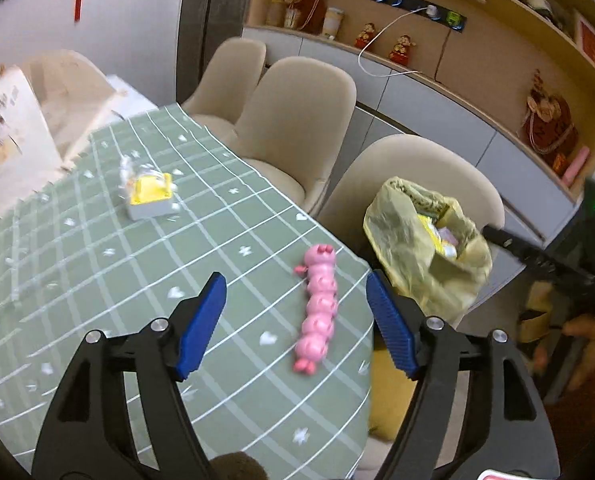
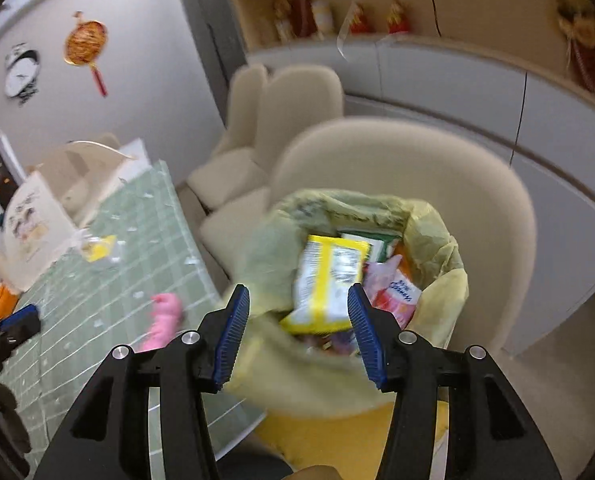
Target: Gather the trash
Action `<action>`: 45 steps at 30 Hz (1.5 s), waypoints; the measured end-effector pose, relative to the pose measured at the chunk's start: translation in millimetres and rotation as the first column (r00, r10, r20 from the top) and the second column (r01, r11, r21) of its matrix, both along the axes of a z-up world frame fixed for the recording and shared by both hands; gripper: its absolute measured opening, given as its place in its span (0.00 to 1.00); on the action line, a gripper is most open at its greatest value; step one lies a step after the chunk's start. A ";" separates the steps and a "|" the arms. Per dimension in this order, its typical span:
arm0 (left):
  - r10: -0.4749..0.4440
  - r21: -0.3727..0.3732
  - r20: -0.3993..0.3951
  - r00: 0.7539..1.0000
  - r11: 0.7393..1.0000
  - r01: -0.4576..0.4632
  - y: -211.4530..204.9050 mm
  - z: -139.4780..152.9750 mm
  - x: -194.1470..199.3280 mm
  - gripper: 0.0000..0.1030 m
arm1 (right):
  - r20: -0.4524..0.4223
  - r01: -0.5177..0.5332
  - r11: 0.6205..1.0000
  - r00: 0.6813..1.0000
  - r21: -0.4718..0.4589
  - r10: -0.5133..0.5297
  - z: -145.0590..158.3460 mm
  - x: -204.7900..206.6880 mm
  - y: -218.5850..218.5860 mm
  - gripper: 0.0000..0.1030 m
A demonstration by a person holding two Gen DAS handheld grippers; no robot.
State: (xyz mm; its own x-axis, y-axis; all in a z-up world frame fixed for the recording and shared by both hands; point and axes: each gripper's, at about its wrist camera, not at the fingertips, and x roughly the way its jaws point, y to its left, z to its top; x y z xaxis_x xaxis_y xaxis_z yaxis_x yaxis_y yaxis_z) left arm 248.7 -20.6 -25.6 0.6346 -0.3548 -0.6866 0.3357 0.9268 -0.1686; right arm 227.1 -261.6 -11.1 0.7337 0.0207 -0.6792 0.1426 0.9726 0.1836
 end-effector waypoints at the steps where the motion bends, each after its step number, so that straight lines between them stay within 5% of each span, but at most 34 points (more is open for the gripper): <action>1: 0.000 0.018 0.017 1.000 1.000 0.000 2.1 2.2 -8.4 0.67 | 0.022 -0.016 1.000 1.000 -0.016 0.016 8.1 -15.3 13.3 0.47; 10: -0.055 0.146 0.163 0.985 0.989 0.031 32.5 35.8 -77.4 0.67 | 0.066 -0.068 0.998 0.996 -0.003 0.068 27.7 -101.1 91.3 0.47; 16: -0.009 0.188 0.010 1.000 0.982 0.007 37.8 24.5 -90.9 0.63 | 0.103 -0.093 0.993 0.990 -0.067 0.099 34.3 -134.7 132.9 0.47; 19: -0.017 0.238 0.012 1.000 0.971 0.014 33.9 18.4 -105.3 0.61 | 0.117 -0.084 0.993 0.989 -0.079 0.093 38.8 -144.3 141.5 0.47; 30: 0.005 0.175 0.153 0.988 0.984 -0.032 52.3 44.8 -120.6 0.61 | 0.146 -0.035 0.994 0.988 -0.105 0.050 46.1 -152.4 144.3 0.47; 45: -0.004 0.188 0.196 0.981 0.982 -0.034 47.2 51.6 -127.0 0.61 | 0.156 -0.019 0.995 0.987 -0.099 0.034 45.4 -155.9 140.2 0.47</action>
State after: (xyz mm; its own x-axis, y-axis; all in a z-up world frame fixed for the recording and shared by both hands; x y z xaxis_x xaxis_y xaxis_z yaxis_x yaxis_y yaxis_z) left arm 121.6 26.6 26.0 0.7671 -0.2192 -0.6029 0.3301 0.9407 0.0780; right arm 71.2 -121.4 34.3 0.8315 -0.0190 -0.5552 0.0935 0.9900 0.1061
